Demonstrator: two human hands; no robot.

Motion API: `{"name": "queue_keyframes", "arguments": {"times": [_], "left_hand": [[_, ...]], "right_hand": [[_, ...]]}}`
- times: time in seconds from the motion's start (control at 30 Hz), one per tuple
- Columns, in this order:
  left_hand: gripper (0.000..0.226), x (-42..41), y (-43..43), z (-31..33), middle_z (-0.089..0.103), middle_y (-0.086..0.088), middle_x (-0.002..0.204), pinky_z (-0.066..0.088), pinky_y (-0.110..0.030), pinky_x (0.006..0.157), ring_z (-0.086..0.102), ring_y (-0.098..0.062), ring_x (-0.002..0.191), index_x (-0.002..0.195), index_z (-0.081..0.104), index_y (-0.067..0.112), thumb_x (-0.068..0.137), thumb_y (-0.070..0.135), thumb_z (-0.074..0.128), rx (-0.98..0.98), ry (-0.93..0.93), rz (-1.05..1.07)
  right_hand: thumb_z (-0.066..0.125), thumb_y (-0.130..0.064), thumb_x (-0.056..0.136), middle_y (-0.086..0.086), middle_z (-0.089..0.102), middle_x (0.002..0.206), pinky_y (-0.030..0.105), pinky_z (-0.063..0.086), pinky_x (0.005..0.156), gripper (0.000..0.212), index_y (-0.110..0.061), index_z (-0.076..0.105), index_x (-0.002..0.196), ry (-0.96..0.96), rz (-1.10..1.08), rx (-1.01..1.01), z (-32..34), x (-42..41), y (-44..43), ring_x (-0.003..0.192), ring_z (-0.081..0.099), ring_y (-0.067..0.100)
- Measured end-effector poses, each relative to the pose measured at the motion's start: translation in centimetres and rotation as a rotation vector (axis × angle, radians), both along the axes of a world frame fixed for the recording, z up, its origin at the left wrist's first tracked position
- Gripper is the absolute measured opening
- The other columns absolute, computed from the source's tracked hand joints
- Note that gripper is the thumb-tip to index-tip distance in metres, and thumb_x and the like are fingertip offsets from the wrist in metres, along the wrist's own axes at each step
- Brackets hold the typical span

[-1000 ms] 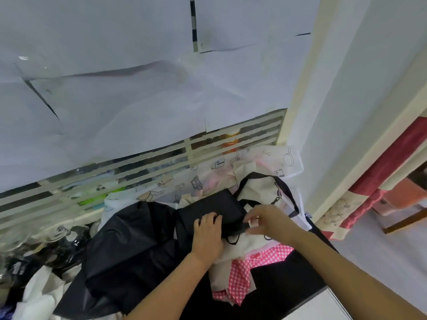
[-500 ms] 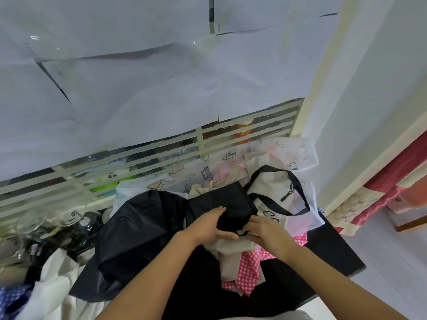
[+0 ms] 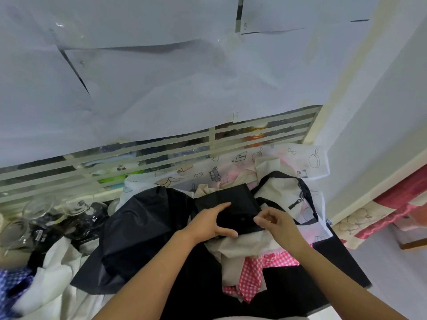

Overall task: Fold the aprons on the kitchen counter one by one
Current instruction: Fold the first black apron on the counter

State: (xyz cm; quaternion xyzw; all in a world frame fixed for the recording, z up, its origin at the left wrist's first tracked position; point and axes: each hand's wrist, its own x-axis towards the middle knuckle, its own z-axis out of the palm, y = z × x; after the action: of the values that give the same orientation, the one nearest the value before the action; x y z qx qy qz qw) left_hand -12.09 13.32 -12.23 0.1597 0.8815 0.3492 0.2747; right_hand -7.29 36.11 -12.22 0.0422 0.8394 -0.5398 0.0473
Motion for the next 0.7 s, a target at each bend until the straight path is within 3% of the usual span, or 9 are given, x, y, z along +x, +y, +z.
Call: {"name": "queue_keyframes", "arguments": {"times": [0.07, 0.13, 0.2, 0.27, 0.33, 0.43, 0.53, 0.6, 0.7], "left_hand": [[0.091, 0.4, 0.0, -0.5, 0.041, 0.006, 0.149, 0.027, -0.019, 0.108, 0.036, -0.011, 0.137, 0.148, 0.032, 0.031, 0.072, 0.045, 0.079, -0.010, 0.029, 0.006], [0.073, 0.7, 0.2, -0.8, 0.045, 0.006, 0.146, 0.029, -0.012, 0.102, 0.042, -0.009, 0.133, 0.145, 0.040, 0.027, 0.081, 0.035, 0.075, 0.005, 0.022, 0.053], [0.052, 0.8, 0.3, -0.5, 0.052, 0.005, 0.140, 0.036, -0.005, 0.090, 0.052, -0.009, 0.123, 0.138, 0.051, 0.022, 0.089, 0.024, 0.067, 0.034, 0.007, 0.095], [0.040, 0.7, 0.1, -0.3, 0.059, 0.003, 0.132, 0.037, -0.004, 0.087, 0.055, -0.009, 0.119, 0.132, 0.057, 0.017, 0.093, 0.010, 0.058, 0.056, 0.036, 0.115], [0.040, 0.7, 0.1, 0.0, 0.062, 0.001, 0.127, 0.035, -0.004, 0.092, 0.055, -0.008, 0.119, 0.128, 0.061, 0.013, 0.092, 0.000, 0.051, 0.087, 0.063, 0.150], [0.049, 0.6, 0.2, -0.1, 0.063, 0.000, 0.126, 0.037, -0.007, 0.098, 0.056, -0.008, 0.118, 0.129, 0.061, 0.014, 0.089, -0.008, 0.045, 0.119, 0.079, 0.178], [0.051, 1.1, 0.2, -0.4, 0.062, 0.004, 0.127, 0.036, -0.002, 0.094, 0.054, -0.002, 0.116, 0.133, 0.056, 0.019, 0.089, -0.006, 0.049, 0.152, 0.055, 0.121], [0.052, 1.5, 0.2, -0.7, 0.060, 0.006, 0.129, 0.038, -0.008, 0.099, 0.053, -0.002, 0.118, 0.137, 0.052, 0.022, 0.089, 0.003, 0.060, 0.187, 0.012, 0.080], [0.058, 1.7, 0.5, -1.1, 0.058, 0.007, 0.133, 0.038, -0.011, 0.101, 0.052, -0.002, 0.122, 0.140, 0.047, 0.023, 0.087, 0.019, 0.070, 0.213, -0.044, 0.115]], "right_hand": [[0.072, -0.010, 0.082, 0.010, 0.069, 0.070, 0.018, 0.052, 0.067, 0.012, 0.000, 0.066, 0.078, -0.044, -0.135, -0.164, 0.1, 0.0, 0.3, 0.067, 0.065, 0.015], [0.074, -0.006, 0.080, 0.009, 0.070, 0.069, 0.019, 0.053, 0.066, 0.008, -0.001, 0.068, 0.076, -0.064, -0.158, -0.172, 0.3, 0.1, 0.4, 0.069, 0.067, 0.017], [0.075, -0.004, 0.078, 0.001, 0.070, 0.069, 0.016, 0.051, 0.066, 0.008, -0.009, 0.070, 0.073, -0.038, -0.099, -0.060, 0.0, 0.5, 0.1, 0.067, 0.065, 0.009], [0.077, -0.002, 0.075, -0.006, 0.068, 0.067, 0.014, 0.050, 0.065, 0.015, -0.017, 0.073, 0.075, 0.031, -0.032, 0.105, -0.2, 0.8, -0.7, 0.065, 0.063, 0.003], [0.079, -0.002, 0.072, -0.013, 0.064, 0.070, 0.021, 0.053, 0.062, 0.018, -0.019, 0.076, 0.078, 0.207, 0.072, 0.328, -0.6, 0.6, -1.5, 0.063, 0.062, 0.007], [0.082, -0.001, 0.068, -0.008, 0.062, 0.070, 0.025, 0.051, 0.053, 0.018, -0.016, 0.075, 0.075, 0.365, 0.144, 0.532, -1.4, -0.9, -2.4, 0.058, 0.059, 0.012], [0.076, -0.005, 0.075, -0.008, 0.063, 0.074, 0.030, 0.053, 0.064, 0.014, -0.016, 0.070, 0.080, 0.298, 0.019, 0.506, -1.0, -2.2, -3.7, 0.065, 0.059, 0.012], [0.073, -0.010, 0.080, -0.009, 0.063, 0.078, 0.022, 0.049, 0.068, 0.013, -0.015, 0.069, 0.090, 0.261, 0.048, 0.481, -0.9, -2.9, -4.5, 0.069, 0.058, 0.009], [0.074, -0.009, 0.078, -0.004, 0.066, 0.081, 0.015, 0.040, 0.057, 0.012, -0.015, 0.074, 0.089, 0.294, 0.185, 0.572, -1.1, -3.0, -4.8, 0.066, 0.061, 0.012]]}}
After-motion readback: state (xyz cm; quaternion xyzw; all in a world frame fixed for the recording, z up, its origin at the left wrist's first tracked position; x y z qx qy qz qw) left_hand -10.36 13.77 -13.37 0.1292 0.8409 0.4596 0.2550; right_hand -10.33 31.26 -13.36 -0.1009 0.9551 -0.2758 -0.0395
